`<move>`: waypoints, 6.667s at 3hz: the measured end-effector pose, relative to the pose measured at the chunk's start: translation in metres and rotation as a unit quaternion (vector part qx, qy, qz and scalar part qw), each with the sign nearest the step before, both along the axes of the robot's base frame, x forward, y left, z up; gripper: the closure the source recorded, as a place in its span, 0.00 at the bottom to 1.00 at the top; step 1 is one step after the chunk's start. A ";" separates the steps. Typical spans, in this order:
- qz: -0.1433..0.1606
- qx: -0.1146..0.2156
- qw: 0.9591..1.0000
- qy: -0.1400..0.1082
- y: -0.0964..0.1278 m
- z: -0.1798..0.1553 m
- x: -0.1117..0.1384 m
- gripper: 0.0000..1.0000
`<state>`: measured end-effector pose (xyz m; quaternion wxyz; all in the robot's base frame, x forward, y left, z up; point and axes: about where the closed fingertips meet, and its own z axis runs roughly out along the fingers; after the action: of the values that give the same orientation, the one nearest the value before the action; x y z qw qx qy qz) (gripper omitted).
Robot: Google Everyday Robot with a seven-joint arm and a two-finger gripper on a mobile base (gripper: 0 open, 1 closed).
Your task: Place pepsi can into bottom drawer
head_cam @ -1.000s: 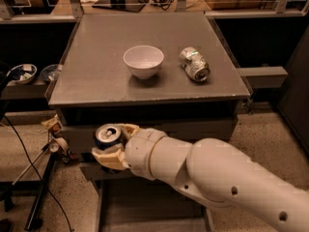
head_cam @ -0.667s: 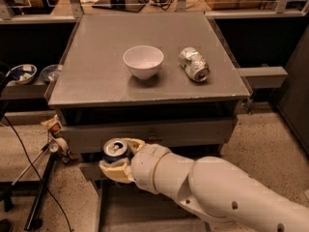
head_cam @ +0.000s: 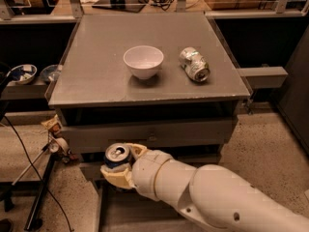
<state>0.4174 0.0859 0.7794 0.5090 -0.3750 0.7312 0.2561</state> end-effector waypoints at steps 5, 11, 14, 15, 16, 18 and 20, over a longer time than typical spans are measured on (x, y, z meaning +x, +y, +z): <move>-0.022 0.006 0.999 0.044 0.007 -0.116 -0.005 1.00; -0.036 0.001 0.998 0.048 0.009 -0.213 0.002 1.00; -0.059 -0.011 0.997 0.042 0.003 -0.278 0.021 1.00; -0.080 0.019 0.996 0.038 0.018 -0.311 0.037 1.00; -0.078 0.017 0.996 0.042 0.018 -0.321 0.035 1.00; -0.086 0.012 0.995 0.056 0.007 -0.365 0.041 1.00; -0.093 0.009 0.993 0.075 -0.001 -0.393 0.041 1.00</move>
Offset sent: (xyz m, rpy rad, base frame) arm -0.0580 -0.0015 -0.1113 0.0470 0.1541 -0.1182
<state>0.4587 0.0852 0.3859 0.4772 -0.2808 0.7969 0.2415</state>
